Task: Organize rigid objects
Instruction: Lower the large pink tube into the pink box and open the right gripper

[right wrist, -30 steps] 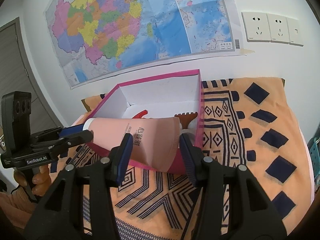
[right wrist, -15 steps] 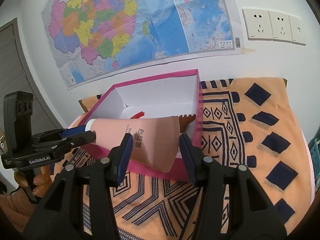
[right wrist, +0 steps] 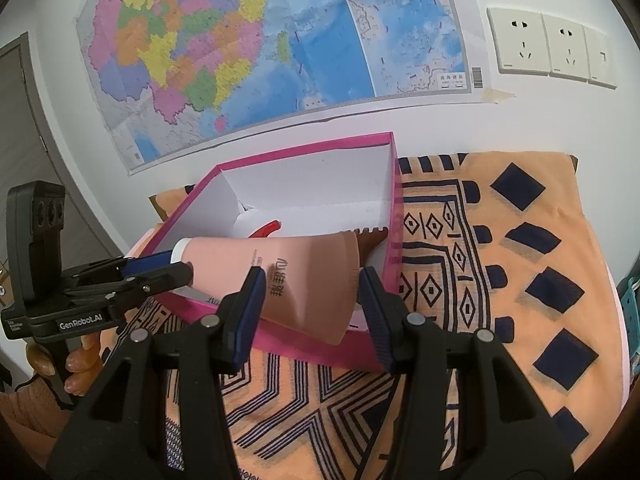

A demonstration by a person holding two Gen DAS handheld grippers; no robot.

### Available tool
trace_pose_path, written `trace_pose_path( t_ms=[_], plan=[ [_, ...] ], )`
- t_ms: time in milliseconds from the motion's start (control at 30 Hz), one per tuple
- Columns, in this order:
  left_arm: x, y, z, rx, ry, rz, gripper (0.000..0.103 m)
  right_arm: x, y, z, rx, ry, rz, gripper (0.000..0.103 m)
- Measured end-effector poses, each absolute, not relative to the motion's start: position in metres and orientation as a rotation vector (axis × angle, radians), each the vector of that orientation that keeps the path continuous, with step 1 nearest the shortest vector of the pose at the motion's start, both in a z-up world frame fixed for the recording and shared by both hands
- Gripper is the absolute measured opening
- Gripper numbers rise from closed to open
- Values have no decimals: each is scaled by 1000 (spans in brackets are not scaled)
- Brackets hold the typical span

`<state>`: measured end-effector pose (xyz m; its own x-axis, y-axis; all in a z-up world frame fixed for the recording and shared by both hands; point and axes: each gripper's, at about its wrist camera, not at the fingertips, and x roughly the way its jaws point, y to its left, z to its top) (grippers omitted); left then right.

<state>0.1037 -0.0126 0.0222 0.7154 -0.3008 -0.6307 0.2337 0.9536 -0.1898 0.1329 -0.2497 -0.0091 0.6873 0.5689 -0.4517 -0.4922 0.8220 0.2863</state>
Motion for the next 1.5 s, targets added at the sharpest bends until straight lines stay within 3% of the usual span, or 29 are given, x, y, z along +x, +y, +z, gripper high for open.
trace_pose_path(
  t_ms=[1500],
  plan=[
    [132, -9, -2, -100, 786, -249, 45, 148, -228, -19, 51, 597, 547, 51]
  ],
)
